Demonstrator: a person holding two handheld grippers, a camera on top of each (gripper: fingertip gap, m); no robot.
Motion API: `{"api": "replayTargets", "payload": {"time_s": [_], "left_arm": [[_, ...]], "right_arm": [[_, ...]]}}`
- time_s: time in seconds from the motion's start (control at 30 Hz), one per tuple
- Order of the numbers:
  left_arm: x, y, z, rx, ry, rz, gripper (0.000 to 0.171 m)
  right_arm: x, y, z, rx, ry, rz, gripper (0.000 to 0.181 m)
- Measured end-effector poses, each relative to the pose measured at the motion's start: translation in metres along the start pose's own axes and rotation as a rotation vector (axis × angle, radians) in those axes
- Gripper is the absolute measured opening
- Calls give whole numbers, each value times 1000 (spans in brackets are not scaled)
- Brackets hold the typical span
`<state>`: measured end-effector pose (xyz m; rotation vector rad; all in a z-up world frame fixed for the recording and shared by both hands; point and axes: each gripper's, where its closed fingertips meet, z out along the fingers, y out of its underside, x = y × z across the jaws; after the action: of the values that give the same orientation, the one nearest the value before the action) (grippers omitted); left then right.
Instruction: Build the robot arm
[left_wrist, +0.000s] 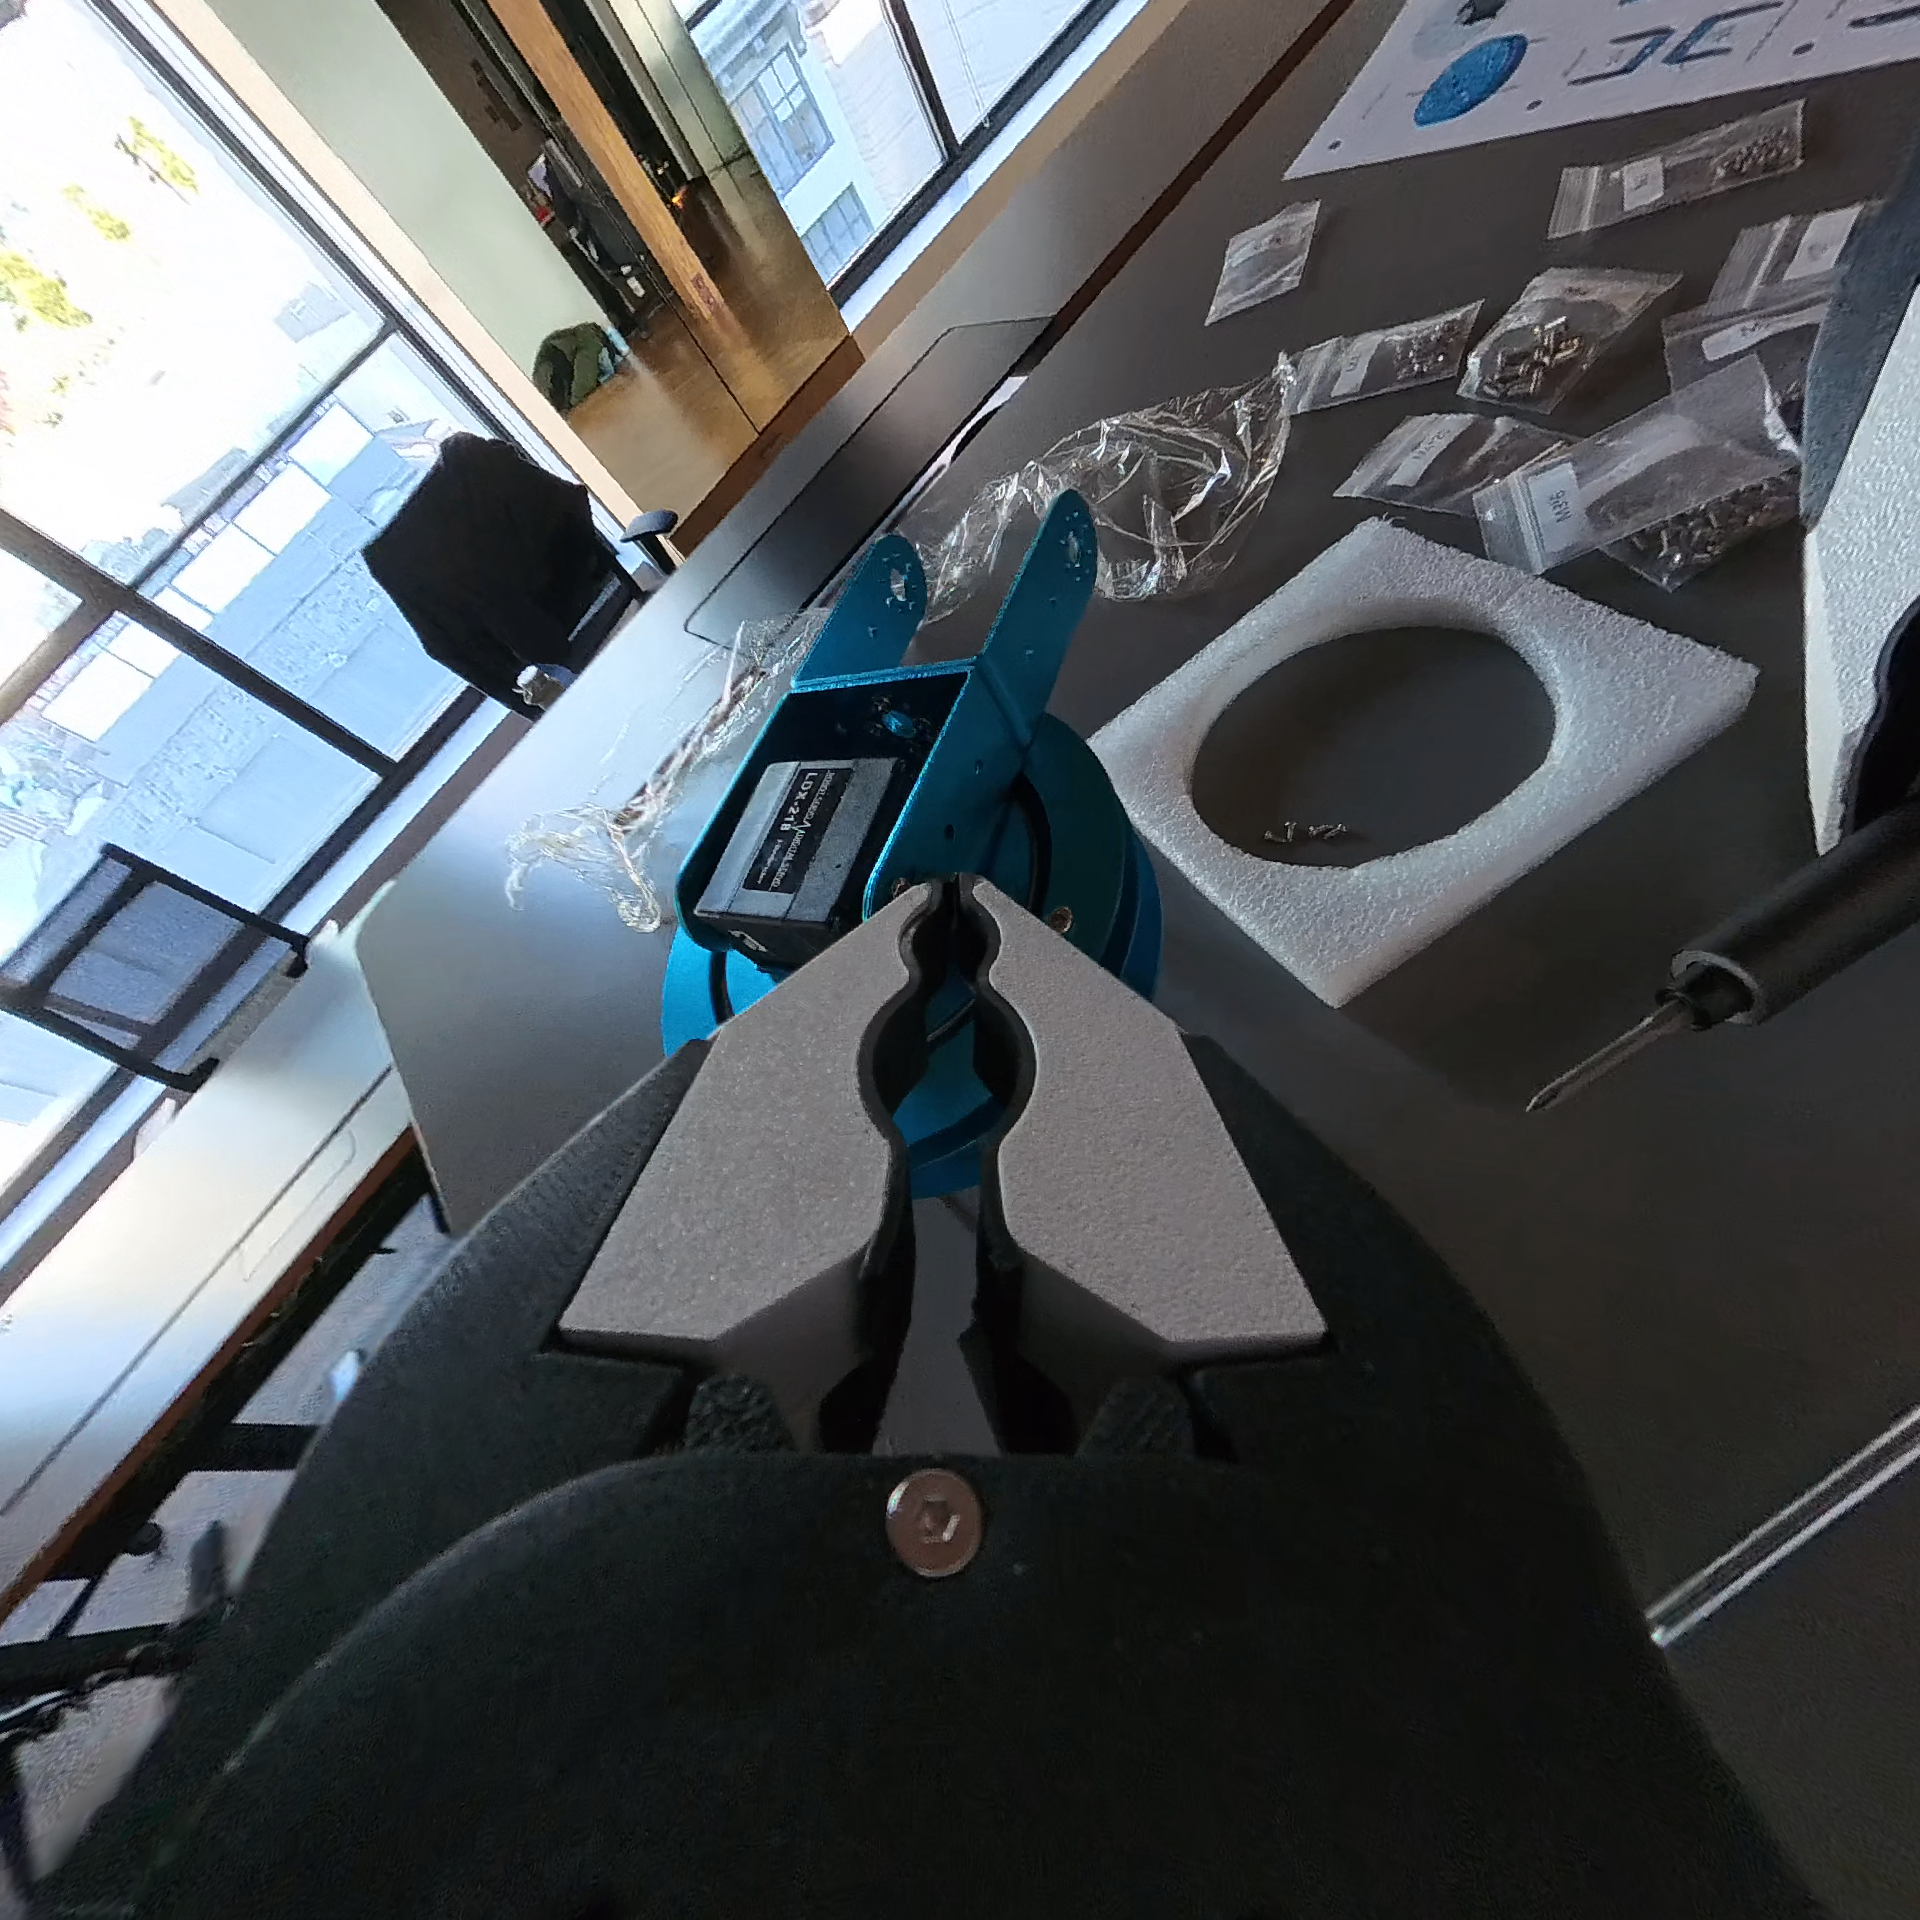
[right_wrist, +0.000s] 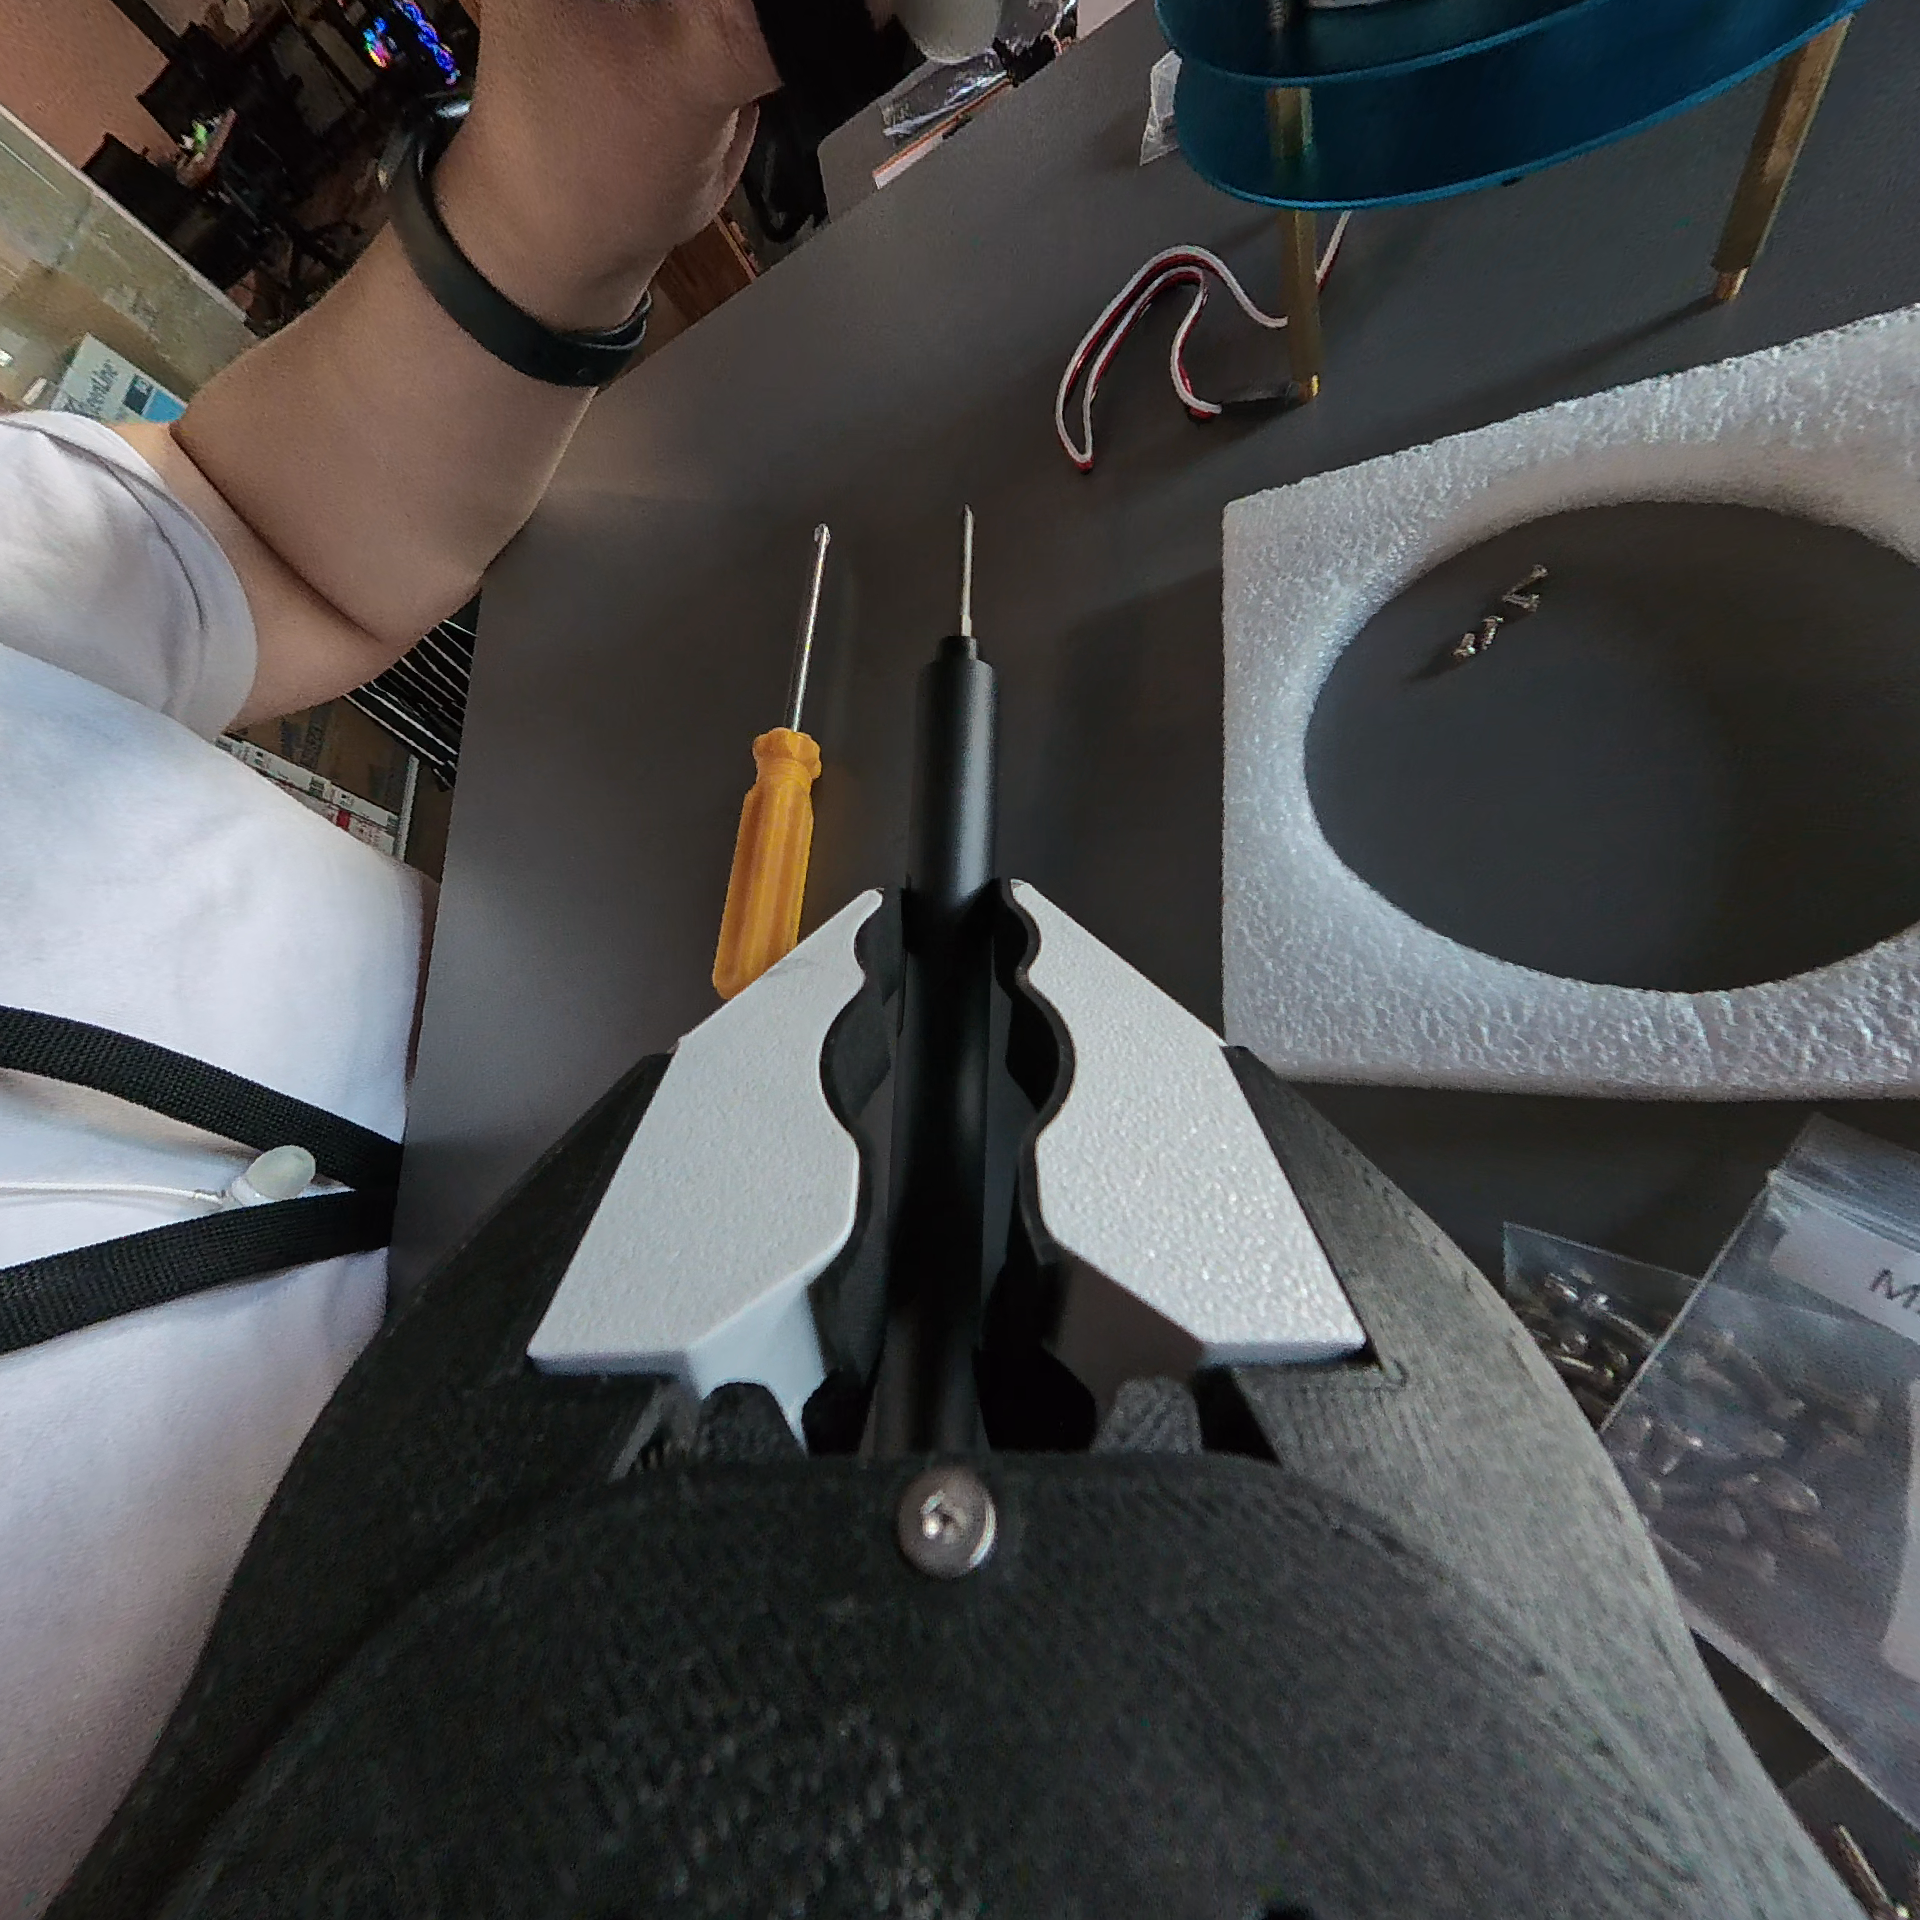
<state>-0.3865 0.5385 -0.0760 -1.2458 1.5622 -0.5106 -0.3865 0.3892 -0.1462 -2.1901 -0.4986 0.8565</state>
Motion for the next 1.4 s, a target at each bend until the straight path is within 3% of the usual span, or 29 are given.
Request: {"api": "replayTargets", "payload": {"time_s": [0.17, 0.77, 1.4], "left_arm": [[-1, -1, -1, 10, 10, -98, 0], [-7, 0, -3, -30, -186, -34, 0], [-7, 1, 0, -64, -231, 14, 0]], "right_arm": [[-2, 1, 1, -5, -5, -5, 16], [-4, 3, 2, -16, -15, -4, 16], [-5, 3, 3, -20, -17, -6, 16]]}}
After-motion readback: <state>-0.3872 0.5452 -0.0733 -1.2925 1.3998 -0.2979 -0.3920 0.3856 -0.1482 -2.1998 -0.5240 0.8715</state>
